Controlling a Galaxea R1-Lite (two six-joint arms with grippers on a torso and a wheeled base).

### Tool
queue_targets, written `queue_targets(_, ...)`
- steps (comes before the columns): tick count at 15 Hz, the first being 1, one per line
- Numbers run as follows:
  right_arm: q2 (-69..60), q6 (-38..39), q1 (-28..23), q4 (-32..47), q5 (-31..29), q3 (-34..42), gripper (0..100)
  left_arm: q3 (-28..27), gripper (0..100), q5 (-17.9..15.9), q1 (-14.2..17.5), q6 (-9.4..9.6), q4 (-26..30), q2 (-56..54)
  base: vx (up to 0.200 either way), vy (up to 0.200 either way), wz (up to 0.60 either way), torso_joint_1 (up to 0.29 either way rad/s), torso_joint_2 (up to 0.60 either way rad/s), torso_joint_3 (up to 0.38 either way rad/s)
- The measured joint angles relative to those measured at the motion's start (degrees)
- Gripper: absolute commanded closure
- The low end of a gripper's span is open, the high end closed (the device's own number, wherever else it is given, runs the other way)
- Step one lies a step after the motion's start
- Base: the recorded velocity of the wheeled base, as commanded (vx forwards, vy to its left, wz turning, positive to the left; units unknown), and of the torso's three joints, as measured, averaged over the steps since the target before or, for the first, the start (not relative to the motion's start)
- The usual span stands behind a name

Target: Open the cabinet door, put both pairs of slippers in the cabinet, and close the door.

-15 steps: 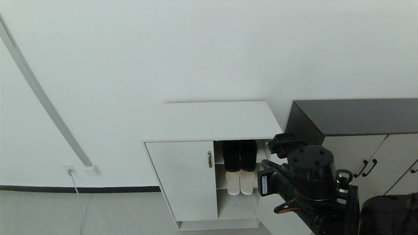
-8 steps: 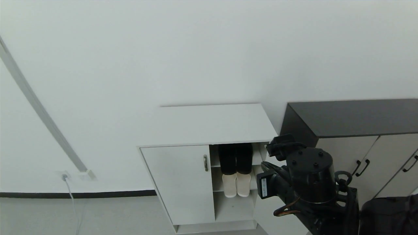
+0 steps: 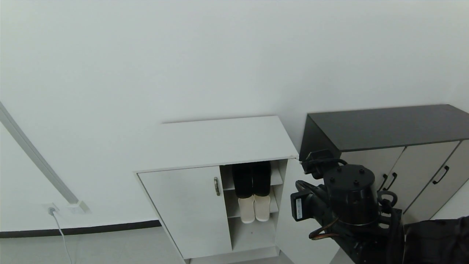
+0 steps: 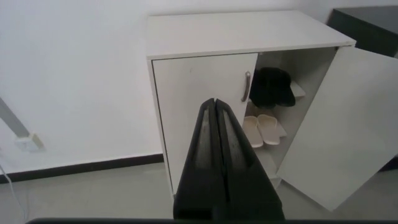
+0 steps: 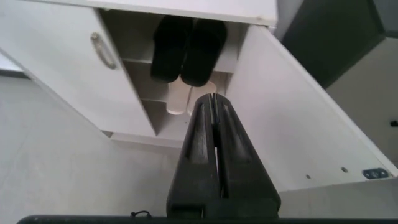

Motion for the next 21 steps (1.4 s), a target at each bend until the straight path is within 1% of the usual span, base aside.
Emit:
queue_targets(3, 0.0, 0.0, -0.1, 0.0, -0.1, 0.0, 100, 0.0, 100, 0.0, 0.0, 0.00, 0.0, 0.0, 0.000, 0.000, 0.00, 0.002, 0.00, 0.081)
queue_targets(9, 0.0, 0.0, -0.1, 0.0, 0.0, 0.2, 100, 0.0, 100, 0.0, 0.0, 0.10, 0.0, 0.0, 0.000, 0.000, 0.00, -0.001, 0.00, 0.185)
queue_targets(12, 0.2, 0.0, 0.0, 0.0, 0.1, 0.4, 100, 0.0, 100, 0.0, 0.0, 0.10, 0.0, 0.0, 0.000, 0.000, -0.60, -0.006, 0.01, 0.043)
queue_targets(14, 0.7, 0.0, -0.6, 0.0, -0.1, 0.4, 100, 0.0, 100, 0.0, -0.1, 0.10, 0.1, 0.0, 0.000, 0.000, 0.00, 0.000, 0.00, 0.000)
queue_targets(16, 1.4, -0.2, -3.0, 0.0, -0.3, -0.3, 100, 0.0, 100, 0.0, 0.0, 0.10, 0.0, 0.0, 0.000, 0.000, 0.00, 0.000, 0.00, 0.000)
queue_targets(18, 2.4, -0.3, -6.5, -0.4, -0.3, -1.3, 100, 0.0, 100, 0.0, 0.0, 0.05, 0.0, 0.0, 0.000, 0.000, 0.00, 0.000, 0.00, 0.000)
queue_targets(21, 5.1, -0.5, -10.6, -3.4, -0.3, -2.2, 100, 0.0, 100, 0.0, 0.0, 0.02, 0.0, 0.0, -0.200, 0.000, 0.00, 0.012, 0.00, 0.002)
